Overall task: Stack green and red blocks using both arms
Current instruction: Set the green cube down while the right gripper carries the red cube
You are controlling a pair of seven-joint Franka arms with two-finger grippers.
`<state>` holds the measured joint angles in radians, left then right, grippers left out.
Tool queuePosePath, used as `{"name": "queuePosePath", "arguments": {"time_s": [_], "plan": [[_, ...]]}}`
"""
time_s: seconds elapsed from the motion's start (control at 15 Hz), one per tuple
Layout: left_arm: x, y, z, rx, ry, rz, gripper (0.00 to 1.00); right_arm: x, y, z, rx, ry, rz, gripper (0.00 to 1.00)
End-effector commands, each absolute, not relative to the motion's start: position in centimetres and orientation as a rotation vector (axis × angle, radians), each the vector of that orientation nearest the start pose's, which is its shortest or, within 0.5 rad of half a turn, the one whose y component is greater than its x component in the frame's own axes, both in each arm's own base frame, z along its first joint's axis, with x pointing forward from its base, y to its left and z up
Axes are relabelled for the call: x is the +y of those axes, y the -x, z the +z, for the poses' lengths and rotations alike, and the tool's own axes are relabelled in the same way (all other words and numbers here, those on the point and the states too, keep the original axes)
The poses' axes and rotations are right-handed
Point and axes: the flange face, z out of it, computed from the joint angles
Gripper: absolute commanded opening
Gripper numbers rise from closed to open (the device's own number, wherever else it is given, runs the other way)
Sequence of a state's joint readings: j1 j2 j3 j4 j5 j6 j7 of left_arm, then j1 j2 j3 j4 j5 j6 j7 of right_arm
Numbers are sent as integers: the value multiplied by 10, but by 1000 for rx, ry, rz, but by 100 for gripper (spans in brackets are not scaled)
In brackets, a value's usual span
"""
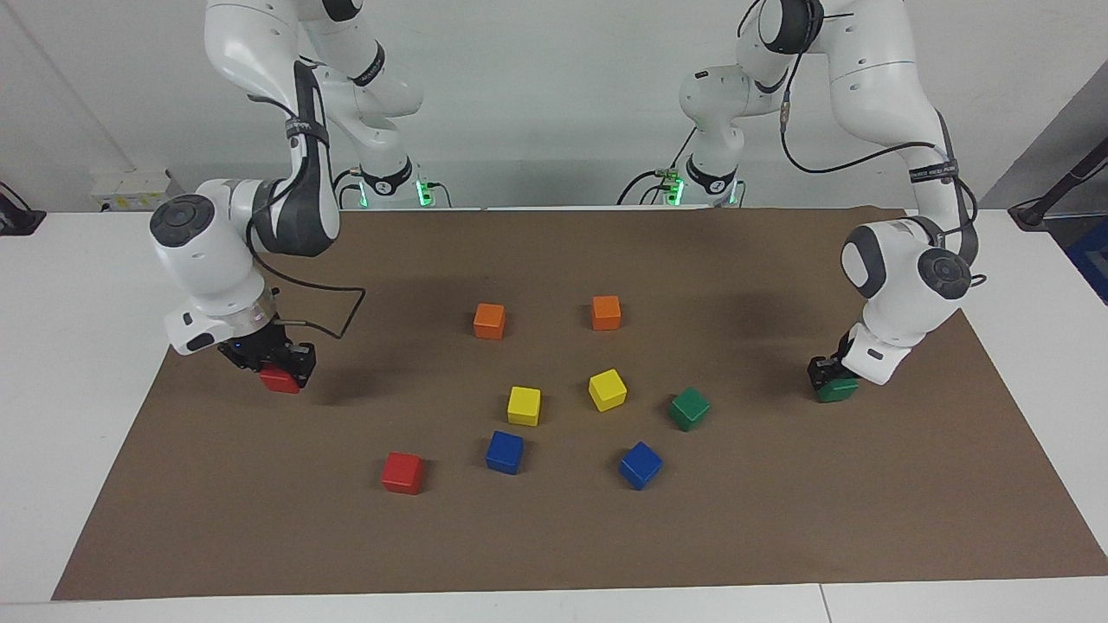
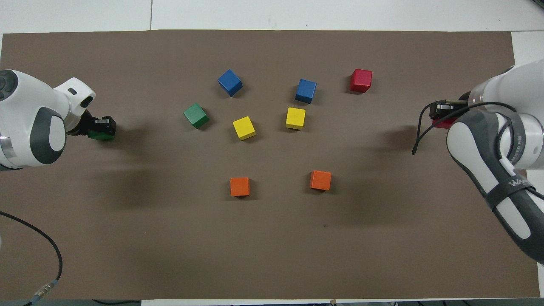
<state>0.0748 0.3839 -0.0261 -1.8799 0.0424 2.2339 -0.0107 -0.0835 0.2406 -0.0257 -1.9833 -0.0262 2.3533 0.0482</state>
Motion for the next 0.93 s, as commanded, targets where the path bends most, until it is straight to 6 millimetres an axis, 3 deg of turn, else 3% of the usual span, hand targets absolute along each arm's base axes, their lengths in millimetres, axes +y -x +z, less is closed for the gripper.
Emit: {"name": "queuePosePath", "arguments": {"time_s": [0.0, 0.2, 0.33, 0.4, 0.53, 0.6, 0.67, 0.8, 0.87], "plan": [[36, -619, 293, -23, 3110, -2, 100, -65, -591, 330, 153, 3159, -253, 0], [34, -625, 302, -23, 3108, -6, 100, -68, -601, 296, 157, 3156, -289, 0], [23, -651, 346, -35, 3117, 21, 100, -68, -603, 289, 158, 3155, -282, 0], [7, -668, 364, -46, 3124, 56, 100, -68, -606, 287, 156, 3154, -294, 0], [-17, -686, 389, -151, 3118, 115, 100, -68, -608, 283, 159, 3150, -318, 0], [-39, -692, 393, -269, 3115, 106, 100, -64, -609, 284, 164, 3145, -323, 38], [-68, -693, 395, -438, 3105, 87, 100, -61, -609, 284, 168, 3142, -323, 99], [-101, -694, 396, -692, 3071, 40, 100, -58, -614, 292, 159, 3143, -316, 100], [-128, -692, 393, -741, 3064, 23, 100, -57, -615, 298, 160, 3144, -297, 100]]}}
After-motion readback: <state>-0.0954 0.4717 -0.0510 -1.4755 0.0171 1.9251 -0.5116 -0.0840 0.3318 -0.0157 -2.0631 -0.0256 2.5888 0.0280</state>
